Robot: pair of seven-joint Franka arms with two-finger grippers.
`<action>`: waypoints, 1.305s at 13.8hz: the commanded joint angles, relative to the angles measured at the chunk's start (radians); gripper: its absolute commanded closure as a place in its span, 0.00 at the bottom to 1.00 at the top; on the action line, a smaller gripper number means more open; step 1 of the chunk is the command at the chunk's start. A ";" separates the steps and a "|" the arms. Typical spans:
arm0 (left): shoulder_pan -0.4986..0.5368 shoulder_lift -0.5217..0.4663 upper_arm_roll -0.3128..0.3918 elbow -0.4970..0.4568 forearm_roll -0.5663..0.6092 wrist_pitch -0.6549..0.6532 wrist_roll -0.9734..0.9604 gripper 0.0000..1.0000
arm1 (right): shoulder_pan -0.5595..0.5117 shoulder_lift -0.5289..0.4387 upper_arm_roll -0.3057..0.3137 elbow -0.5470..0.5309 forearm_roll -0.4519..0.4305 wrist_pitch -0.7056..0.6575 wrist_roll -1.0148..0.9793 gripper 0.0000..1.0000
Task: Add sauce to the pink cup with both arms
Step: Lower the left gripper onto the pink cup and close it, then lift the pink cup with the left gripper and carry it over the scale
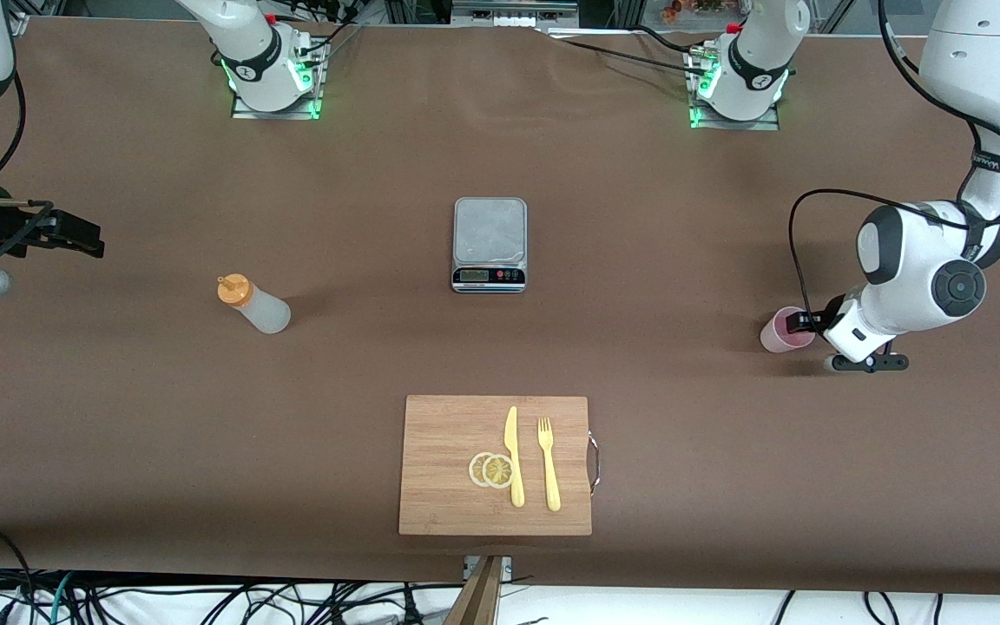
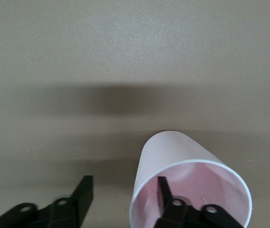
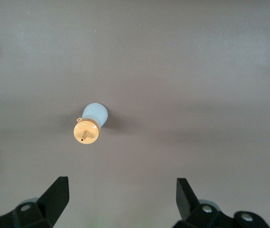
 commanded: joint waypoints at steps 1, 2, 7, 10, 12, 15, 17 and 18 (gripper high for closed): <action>0.009 -0.009 -0.007 0.000 0.008 0.004 0.032 1.00 | -0.008 -0.007 0.004 -0.006 0.013 0.007 -0.010 0.00; 0.009 -0.010 -0.007 0.000 0.008 0.004 0.032 1.00 | -0.008 -0.007 0.004 -0.006 0.013 0.007 -0.010 0.00; -0.006 -0.045 -0.023 0.002 0.008 -0.010 0.023 1.00 | -0.008 -0.005 0.004 -0.006 0.013 0.007 -0.010 0.00; -0.008 -0.108 -0.095 0.016 0.009 -0.089 0.025 1.00 | -0.010 -0.005 0.002 -0.006 0.013 0.007 -0.010 0.00; -0.023 -0.165 -0.185 0.020 0.005 -0.125 0.011 1.00 | -0.010 -0.005 0.004 -0.006 0.013 0.007 -0.010 0.00; -0.127 -0.214 -0.230 0.020 0.002 -0.139 -0.138 1.00 | -0.010 -0.005 0.002 -0.006 0.013 0.007 -0.010 0.00; -0.164 -0.216 -0.292 0.020 -0.001 -0.139 -0.278 1.00 | -0.010 -0.005 0.004 -0.006 0.015 0.007 -0.010 0.00; -0.207 -0.216 -0.311 0.020 -0.013 -0.139 -0.384 1.00 | -0.010 -0.005 0.004 -0.006 0.013 0.007 -0.010 0.00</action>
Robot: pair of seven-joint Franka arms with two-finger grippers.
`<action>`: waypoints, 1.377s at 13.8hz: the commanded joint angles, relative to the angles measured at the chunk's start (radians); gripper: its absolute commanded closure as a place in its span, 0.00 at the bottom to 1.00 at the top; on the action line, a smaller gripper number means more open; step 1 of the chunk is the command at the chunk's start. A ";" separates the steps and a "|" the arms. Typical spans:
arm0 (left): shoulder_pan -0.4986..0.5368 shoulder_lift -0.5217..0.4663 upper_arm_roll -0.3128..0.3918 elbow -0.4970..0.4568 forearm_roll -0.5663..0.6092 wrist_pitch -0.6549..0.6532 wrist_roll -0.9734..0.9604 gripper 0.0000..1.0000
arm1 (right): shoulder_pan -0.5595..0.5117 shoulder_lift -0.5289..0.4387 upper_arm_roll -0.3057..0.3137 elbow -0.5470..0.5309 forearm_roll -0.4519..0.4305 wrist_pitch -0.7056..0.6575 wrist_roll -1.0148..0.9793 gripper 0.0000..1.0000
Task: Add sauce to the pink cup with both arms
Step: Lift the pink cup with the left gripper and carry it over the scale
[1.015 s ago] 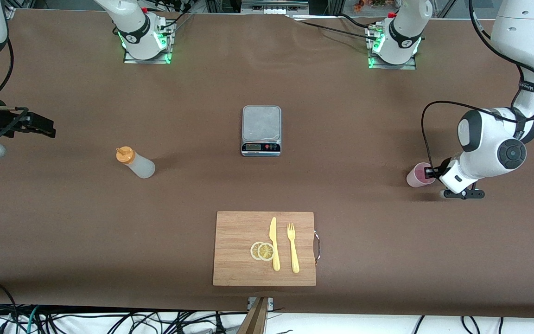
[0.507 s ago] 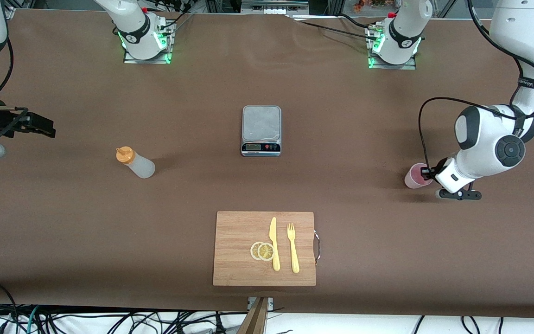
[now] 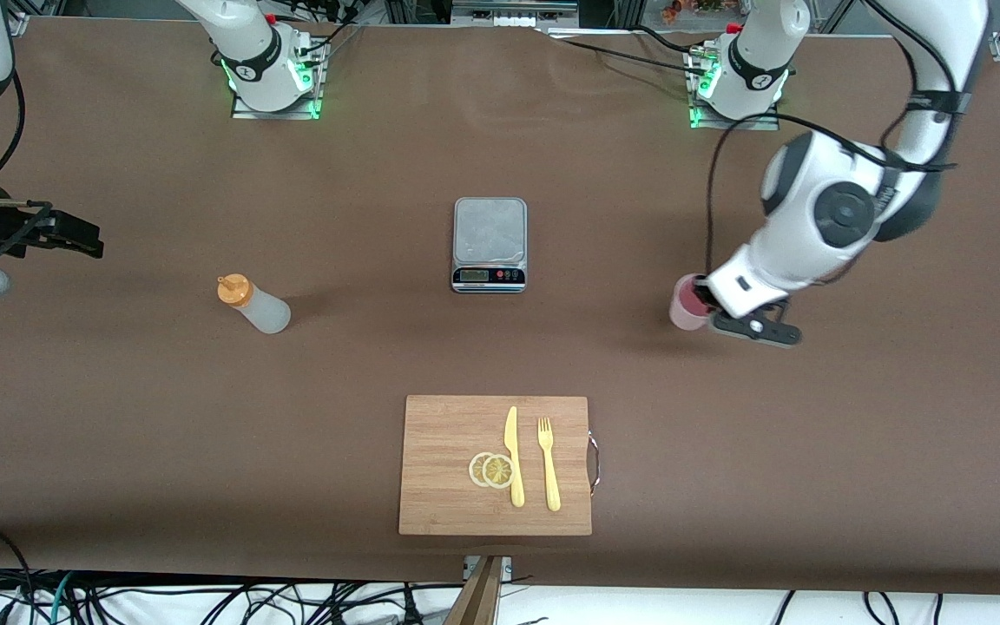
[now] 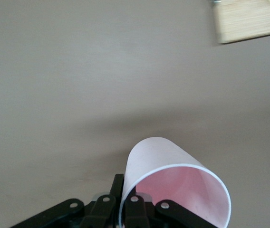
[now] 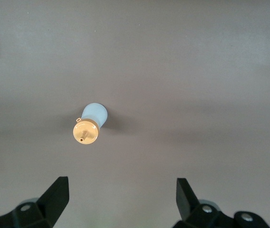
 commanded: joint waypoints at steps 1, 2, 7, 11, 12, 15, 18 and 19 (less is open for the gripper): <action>-0.105 -0.010 -0.031 -0.012 -0.025 -0.003 -0.225 1.00 | -0.008 -0.005 0.004 -0.006 0.013 0.006 -0.010 0.00; -0.152 -0.007 -0.034 -0.012 -0.034 0.005 -0.294 1.00 | -0.008 -0.005 0.004 -0.006 0.013 0.006 -0.010 0.00; -0.330 0.060 -0.051 -0.014 -0.161 0.125 -0.503 1.00 | -0.009 -0.005 0.004 -0.006 0.014 0.006 -0.010 0.00; -0.455 0.134 -0.049 -0.012 -0.152 0.243 -0.637 1.00 | -0.012 -0.004 0.004 -0.006 0.014 0.006 -0.010 0.00; -0.487 0.155 -0.047 -0.012 -0.152 0.261 -0.667 1.00 | -0.012 -0.004 0.004 -0.006 0.014 0.006 -0.010 0.00; -0.538 0.188 -0.043 -0.015 -0.152 0.298 -0.694 1.00 | -0.012 -0.004 0.004 -0.006 0.014 0.006 -0.010 0.00; -0.539 0.196 -0.037 -0.015 -0.152 0.298 -0.694 1.00 | -0.012 -0.004 0.004 -0.006 0.014 0.006 -0.010 0.00; -0.538 0.197 -0.028 -0.014 -0.152 0.298 -0.692 1.00 | -0.012 -0.004 0.004 -0.006 0.014 0.006 -0.010 0.00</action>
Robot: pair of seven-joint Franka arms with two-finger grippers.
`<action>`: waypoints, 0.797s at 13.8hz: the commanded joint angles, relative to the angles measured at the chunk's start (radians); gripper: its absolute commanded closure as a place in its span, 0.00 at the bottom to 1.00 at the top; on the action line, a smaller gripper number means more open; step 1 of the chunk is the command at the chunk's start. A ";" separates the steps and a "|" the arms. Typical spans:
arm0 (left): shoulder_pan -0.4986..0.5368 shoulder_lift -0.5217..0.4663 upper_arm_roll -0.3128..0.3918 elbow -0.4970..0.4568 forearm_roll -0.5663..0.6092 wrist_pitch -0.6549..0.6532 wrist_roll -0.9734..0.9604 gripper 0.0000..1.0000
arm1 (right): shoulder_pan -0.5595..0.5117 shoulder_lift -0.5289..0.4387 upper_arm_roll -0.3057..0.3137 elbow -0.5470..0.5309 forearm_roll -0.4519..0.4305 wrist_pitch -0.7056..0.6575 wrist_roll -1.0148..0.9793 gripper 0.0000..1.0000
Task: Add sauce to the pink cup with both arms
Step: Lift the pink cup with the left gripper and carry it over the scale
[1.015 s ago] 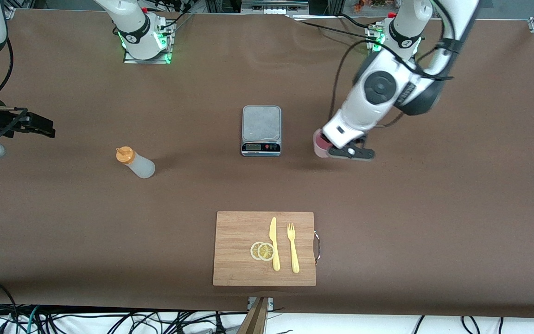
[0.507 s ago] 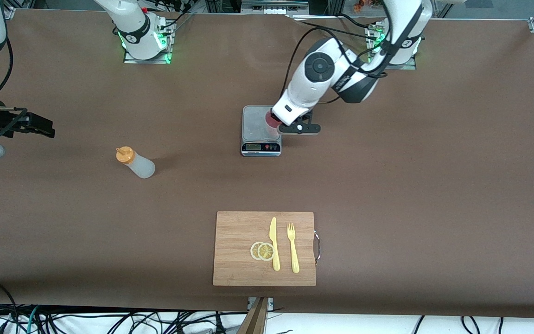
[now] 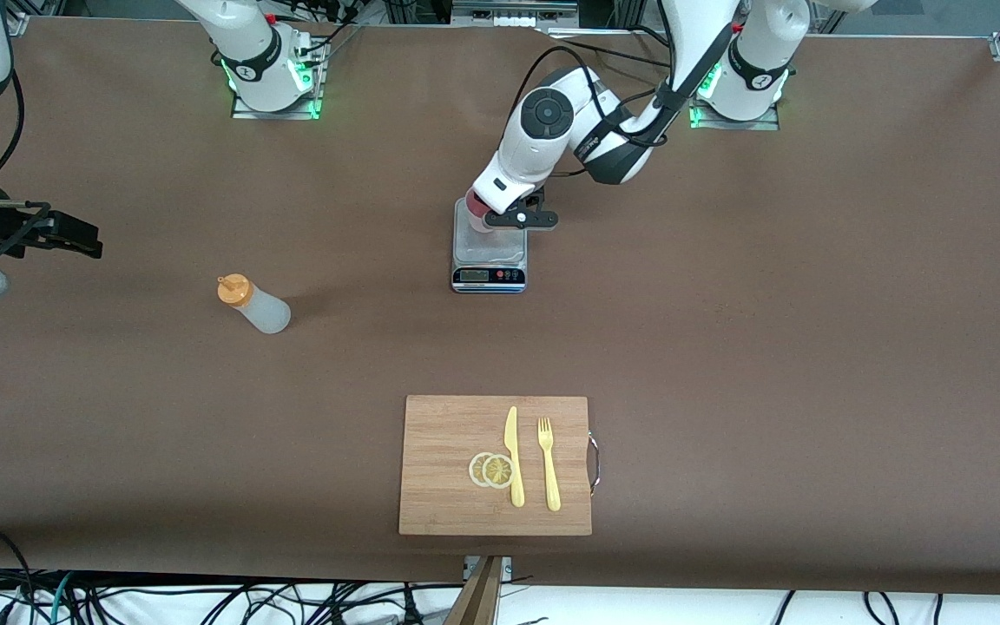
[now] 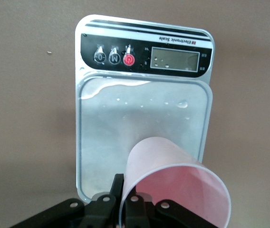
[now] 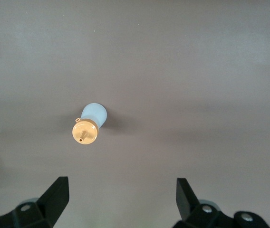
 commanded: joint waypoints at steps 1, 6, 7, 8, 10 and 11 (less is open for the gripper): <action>-0.008 -0.002 0.026 0.007 -0.008 0.006 0.000 1.00 | -0.009 -0.005 0.003 -0.006 0.014 0.006 -0.010 0.00; -0.008 0.005 0.034 0.007 -0.009 0.006 0.009 0.92 | -0.009 -0.005 0.003 -0.006 0.014 0.008 -0.010 0.00; -0.008 0.005 0.034 0.008 -0.009 0.006 0.009 0.64 | -0.011 -0.005 0.003 -0.006 0.014 0.006 -0.010 0.00; -0.007 0.003 0.037 0.007 -0.011 0.008 0.009 0.36 | -0.011 -0.005 0.003 -0.006 0.014 0.006 -0.010 0.00; -0.007 -0.006 0.038 0.007 -0.008 0.006 0.009 0.00 | -0.009 -0.005 0.003 -0.006 0.014 0.006 -0.010 0.00; -0.007 -0.011 0.038 0.007 -0.008 0.006 0.009 0.00 | -0.009 -0.005 0.003 -0.006 0.014 0.006 -0.010 0.00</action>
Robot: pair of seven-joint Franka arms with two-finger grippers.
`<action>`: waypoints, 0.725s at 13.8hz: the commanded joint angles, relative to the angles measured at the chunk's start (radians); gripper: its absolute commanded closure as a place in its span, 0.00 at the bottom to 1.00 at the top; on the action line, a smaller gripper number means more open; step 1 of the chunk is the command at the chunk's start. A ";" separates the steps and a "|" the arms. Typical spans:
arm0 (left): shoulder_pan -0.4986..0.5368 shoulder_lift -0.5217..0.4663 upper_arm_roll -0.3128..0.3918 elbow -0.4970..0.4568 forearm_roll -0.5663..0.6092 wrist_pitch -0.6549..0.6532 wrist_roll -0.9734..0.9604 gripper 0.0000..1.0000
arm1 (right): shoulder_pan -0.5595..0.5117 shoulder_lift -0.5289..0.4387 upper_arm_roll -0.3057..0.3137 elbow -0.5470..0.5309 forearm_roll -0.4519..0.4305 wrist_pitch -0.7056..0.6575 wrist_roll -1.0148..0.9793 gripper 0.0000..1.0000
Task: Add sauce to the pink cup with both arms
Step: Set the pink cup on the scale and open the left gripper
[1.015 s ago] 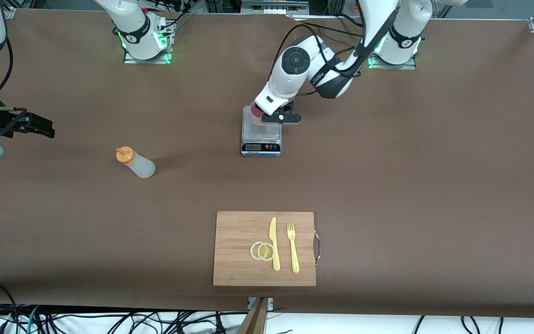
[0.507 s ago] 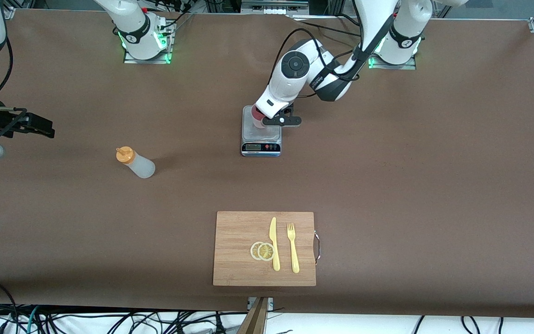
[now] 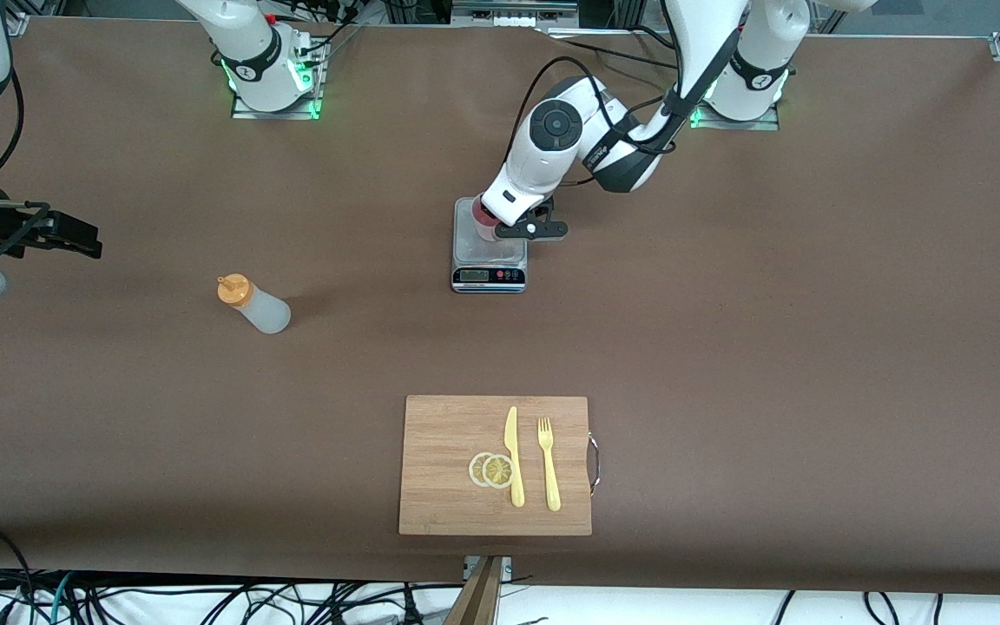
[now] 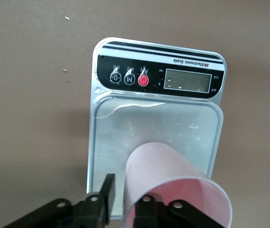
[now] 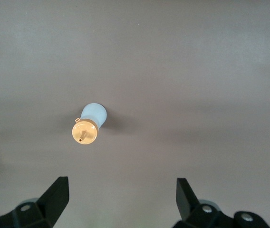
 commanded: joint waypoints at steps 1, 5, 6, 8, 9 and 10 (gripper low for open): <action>-0.006 -0.031 0.008 0.002 -0.008 0.001 0.004 0.00 | -0.009 -0.005 0.003 -0.006 0.014 0.006 -0.010 0.00; 0.032 -0.115 0.028 0.002 -0.008 -0.065 0.011 0.00 | -0.009 -0.005 0.003 -0.006 0.014 0.006 -0.010 0.00; 0.057 -0.140 0.028 0.001 -0.008 -0.088 0.014 0.00 | -0.009 -0.005 0.003 -0.006 0.014 0.006 -0.010 0.00; 0.132 -0.202 0.027 -0.001 -0.006 -0.154 0.049 0.00 | -0.009 -0.005 0.003 -0.006 0.014 0.006 -0.010 0.00; 0.167 -0.232 0.025 -0.002 -0.008 -0.189 0.085 0.00 | -0.009 -0.005 0.003 -0.006 0.014 0.006 -0.010 0.00; 0.205 -0.262 0.024 -0.002 -0.006 -0.223 0.120 0.00 | -0.009 -0.005 0.003 -0.006 0.014 0.006 -0.010 0.00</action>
